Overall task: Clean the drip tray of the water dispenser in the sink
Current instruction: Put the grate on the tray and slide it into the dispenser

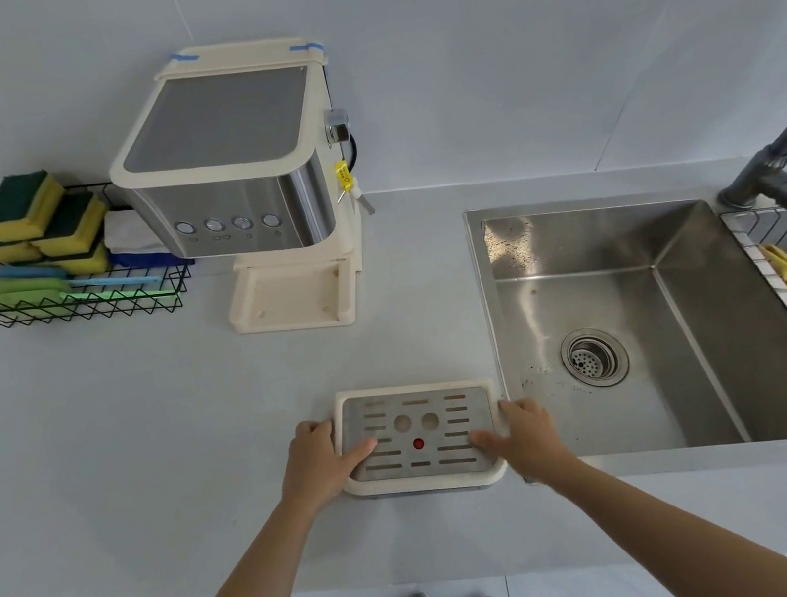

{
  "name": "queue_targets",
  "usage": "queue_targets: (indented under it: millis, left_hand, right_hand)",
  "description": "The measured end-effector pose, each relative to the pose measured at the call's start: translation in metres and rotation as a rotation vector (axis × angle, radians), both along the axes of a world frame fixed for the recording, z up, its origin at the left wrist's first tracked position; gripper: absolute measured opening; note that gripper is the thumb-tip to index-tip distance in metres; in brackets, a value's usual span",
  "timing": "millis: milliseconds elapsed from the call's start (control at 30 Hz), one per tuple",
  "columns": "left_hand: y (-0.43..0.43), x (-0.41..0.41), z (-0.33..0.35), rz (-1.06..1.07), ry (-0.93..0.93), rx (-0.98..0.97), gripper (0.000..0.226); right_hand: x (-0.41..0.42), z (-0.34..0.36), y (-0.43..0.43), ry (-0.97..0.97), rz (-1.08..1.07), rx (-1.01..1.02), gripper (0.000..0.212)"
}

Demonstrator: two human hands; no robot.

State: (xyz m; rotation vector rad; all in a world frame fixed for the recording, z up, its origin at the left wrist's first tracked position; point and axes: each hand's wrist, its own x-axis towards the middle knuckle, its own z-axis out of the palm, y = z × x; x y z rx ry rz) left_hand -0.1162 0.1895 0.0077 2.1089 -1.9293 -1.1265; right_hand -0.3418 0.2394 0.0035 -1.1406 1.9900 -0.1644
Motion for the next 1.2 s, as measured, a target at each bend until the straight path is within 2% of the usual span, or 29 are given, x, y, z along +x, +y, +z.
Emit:
queue_targets:
  millis: [167,433,833,1200]
  left_hand:
    - [0.002,-0.004,-0.002,0.094,0.088,-0.009,0.048]
    - [0.010,-0.012,0.006,0.198,0.144,-0.021,0.040]
    - [0.002,0.006,0.035,0.295,0.163,-0.066,0.039]
    - [-0.066,0.064,0.030,0.261,0.153,-0.125,0.044]
  right_hand:
    - [0.010,-0.006,0.008,-0.012,-0.082,-0.075,0.042]
    - [0.003,-0.006,0.011,-0.195,-0.153,-0.174,0.026]
    - [0.020,0.014,-0.007,-0.268,-0.091,-0.237,0.035]
    - [0.083,0.011,-0.066,-0.327,-0.246,-0.280,0.023]
